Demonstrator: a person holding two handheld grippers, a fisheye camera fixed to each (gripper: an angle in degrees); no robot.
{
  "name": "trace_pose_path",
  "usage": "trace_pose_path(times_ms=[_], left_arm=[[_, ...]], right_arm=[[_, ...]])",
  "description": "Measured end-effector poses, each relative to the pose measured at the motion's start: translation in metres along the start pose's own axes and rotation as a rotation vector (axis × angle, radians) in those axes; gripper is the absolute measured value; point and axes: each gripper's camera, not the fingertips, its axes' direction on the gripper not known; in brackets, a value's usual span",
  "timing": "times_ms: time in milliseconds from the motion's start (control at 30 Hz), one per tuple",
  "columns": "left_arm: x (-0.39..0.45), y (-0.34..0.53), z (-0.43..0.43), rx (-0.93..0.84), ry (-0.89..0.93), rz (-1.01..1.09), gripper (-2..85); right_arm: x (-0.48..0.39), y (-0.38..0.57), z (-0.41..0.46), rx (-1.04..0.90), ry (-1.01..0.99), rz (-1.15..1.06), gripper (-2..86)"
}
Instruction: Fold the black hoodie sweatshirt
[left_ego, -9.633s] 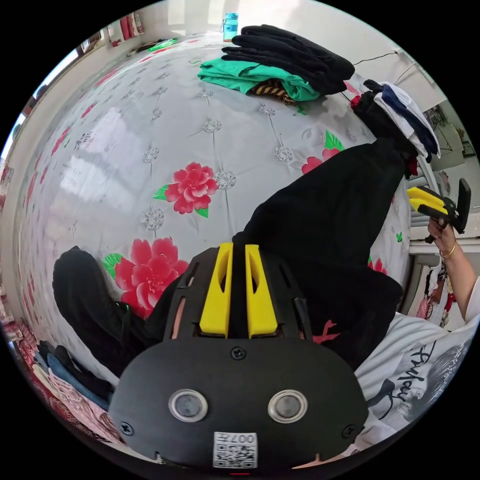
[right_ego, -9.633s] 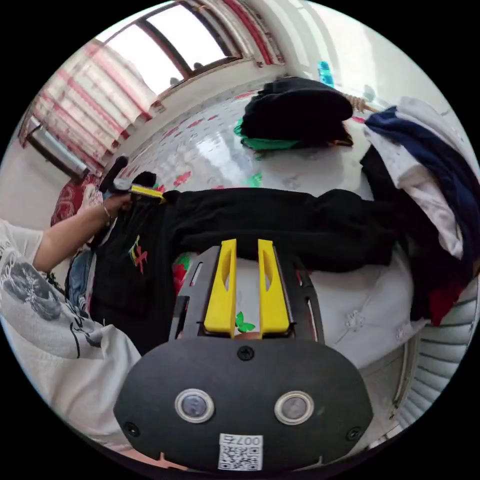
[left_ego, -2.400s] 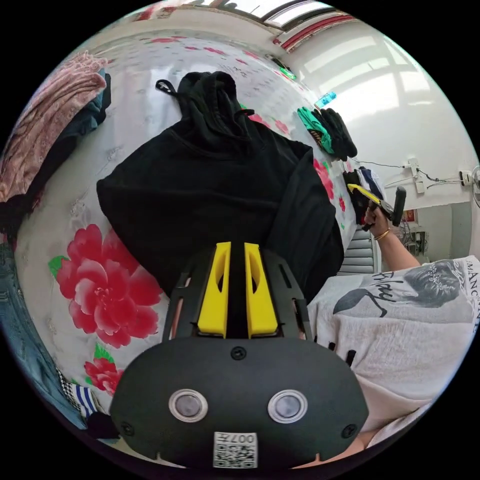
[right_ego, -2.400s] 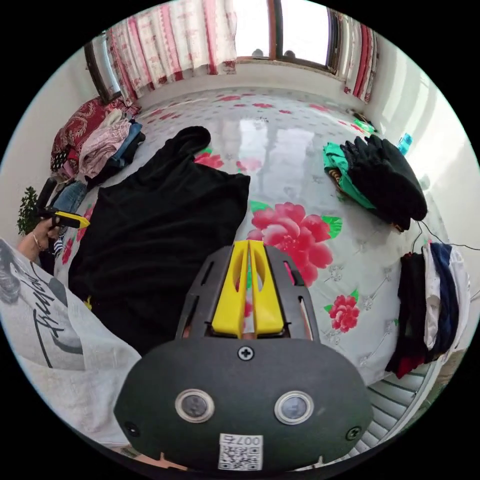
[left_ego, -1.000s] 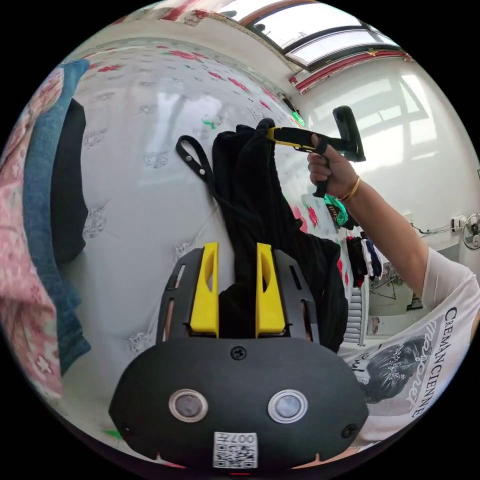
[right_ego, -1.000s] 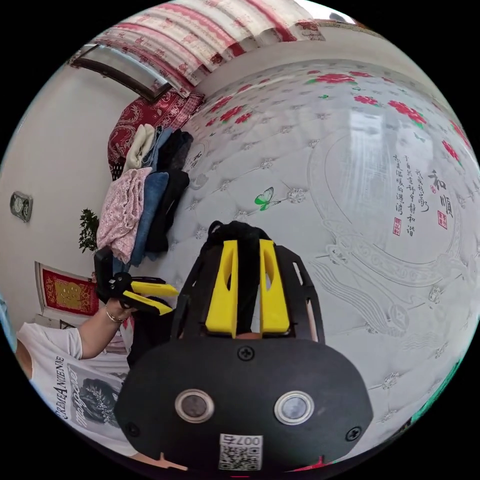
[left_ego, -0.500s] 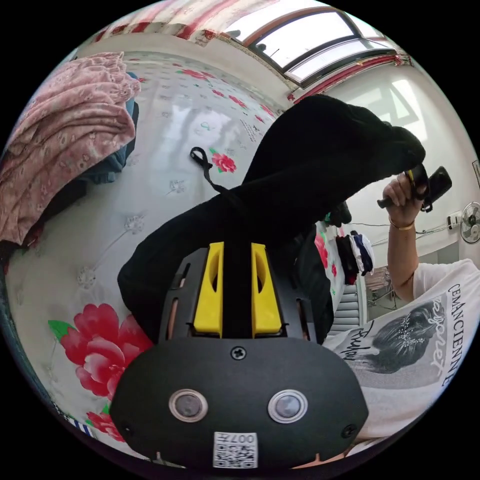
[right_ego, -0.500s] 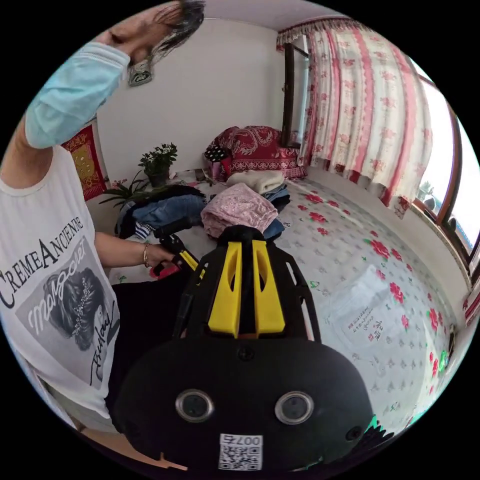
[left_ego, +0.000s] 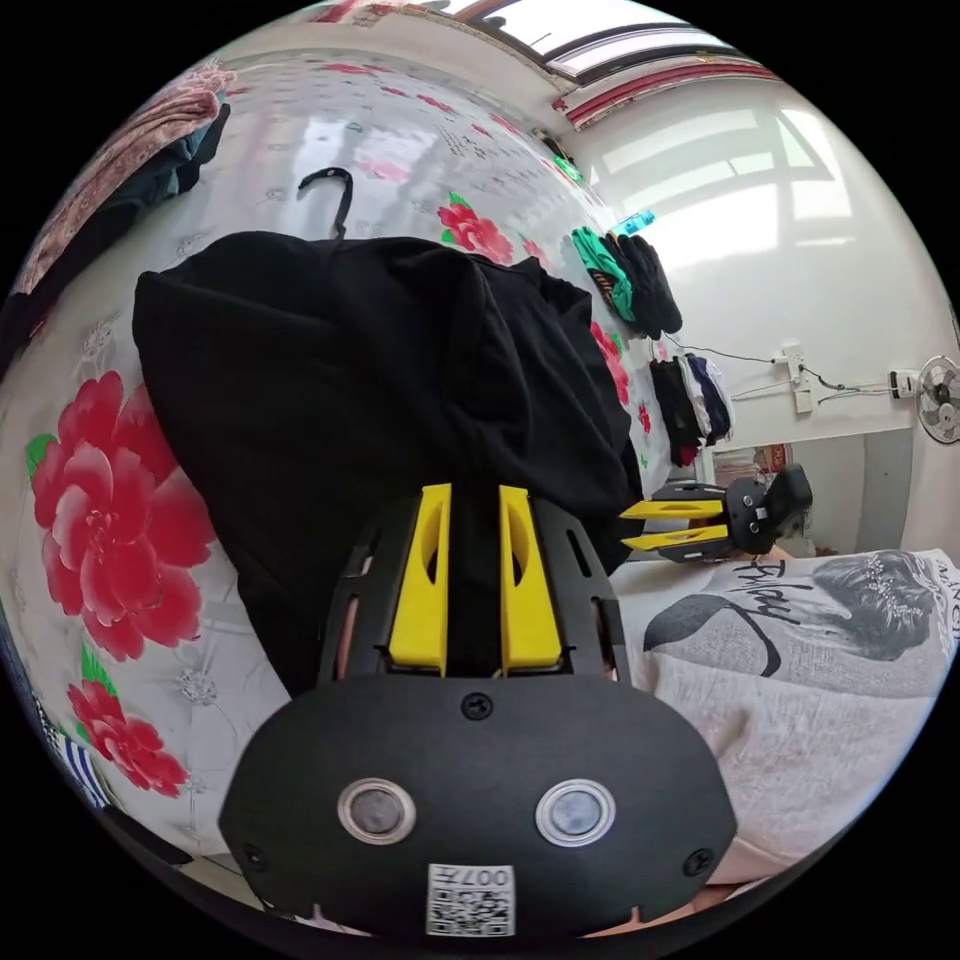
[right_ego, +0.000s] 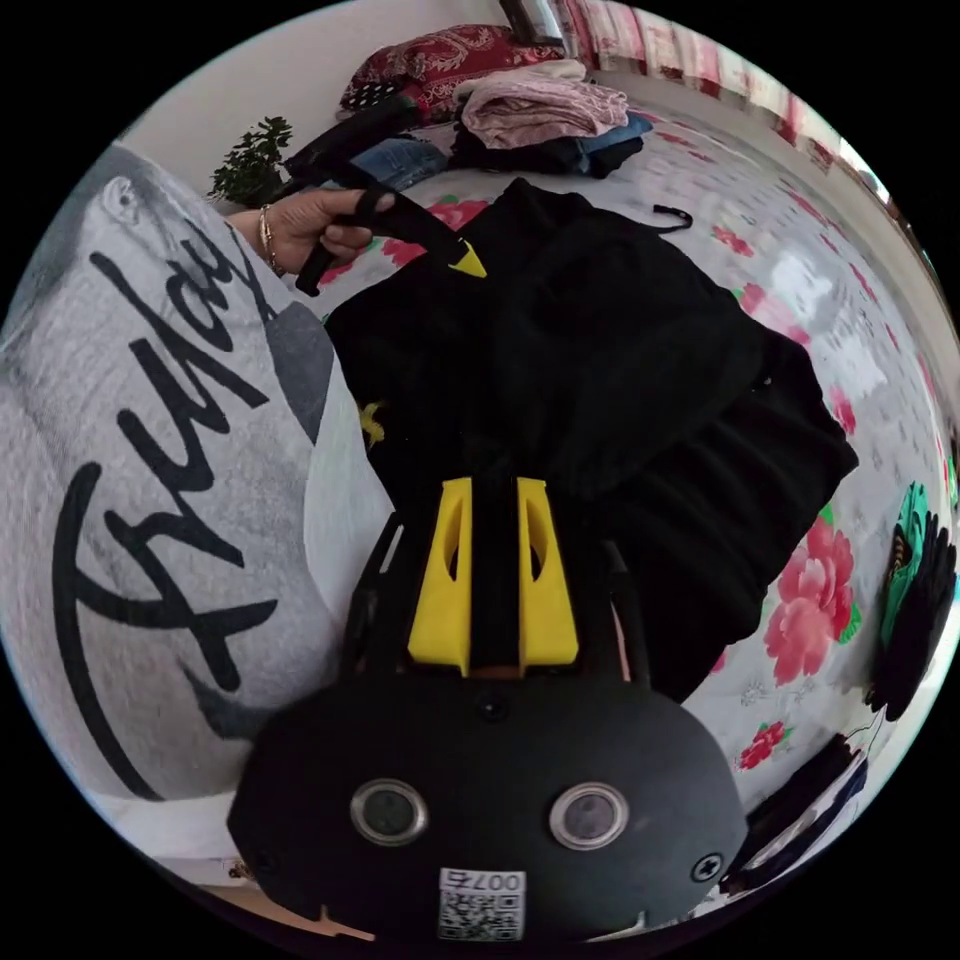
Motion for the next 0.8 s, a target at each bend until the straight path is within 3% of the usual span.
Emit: trace_pose_path(times_ms=[267, 367, 467, 633, 667, 800], left_arm=[[0.004, 0.007, -0.017, 0.035, 0.055, 0.001, 8.3], [0.010, 0.006, -0.013, 0.068, 0.115, 0.010, 8.9], [0.022, 0.001, 0.010, -0.004, 0.109, 0.032, 8.9], [0.036, -0.003, 0.035, -0.061, 0.053, 0.017, 4.0], [0.049, -0.002, 0.024, -0.016, 0.077, 0.068, 1.2], [0.096, 0.011, -0.015, 0.087, 0.122, 0.312, -0.1]], right_arm=[[0.039, 0.031, -0.052, 0.256, -0.056, 0.192, 6.0], [0.064, 0.038, -0.040, 0.288, -0.085, 0.315, 6.5], [0.067, 0.024, -0.021, 0.314, -0.125, 0.300, 6.2], [0.067, -0.006, 0.039, 0.081, -0.041, 0.275, 1.5], [0.067, -0.007, 0.046, 0.027, -0.011, 0.265, 0.9], [0.058, 0.024, 0.005, 0.223, 0.076, 0.199, 0.1]])
